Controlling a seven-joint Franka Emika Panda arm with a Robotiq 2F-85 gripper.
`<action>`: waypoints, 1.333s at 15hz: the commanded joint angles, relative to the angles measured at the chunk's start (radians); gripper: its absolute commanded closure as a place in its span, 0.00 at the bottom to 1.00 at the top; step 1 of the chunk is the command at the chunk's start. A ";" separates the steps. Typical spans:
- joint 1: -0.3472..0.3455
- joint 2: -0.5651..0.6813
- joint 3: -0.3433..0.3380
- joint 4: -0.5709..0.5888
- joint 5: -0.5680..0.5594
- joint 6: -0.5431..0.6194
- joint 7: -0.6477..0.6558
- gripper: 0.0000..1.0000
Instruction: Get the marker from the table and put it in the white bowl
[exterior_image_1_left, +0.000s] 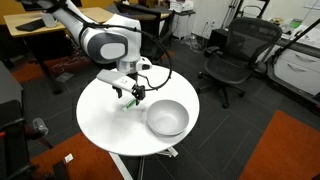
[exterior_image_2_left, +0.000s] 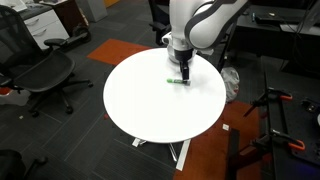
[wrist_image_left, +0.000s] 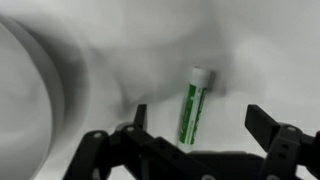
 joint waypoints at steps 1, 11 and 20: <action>-0.023 0.048 0.029 0.053 0.012 -0.002 -0.031 0.00; -0.052 0.117 0.057 0.133 0.016 -0.018 -0.053 0.26; -0.072 0.139 0.068 0.162 0.017 -0.018 -0.090 0.95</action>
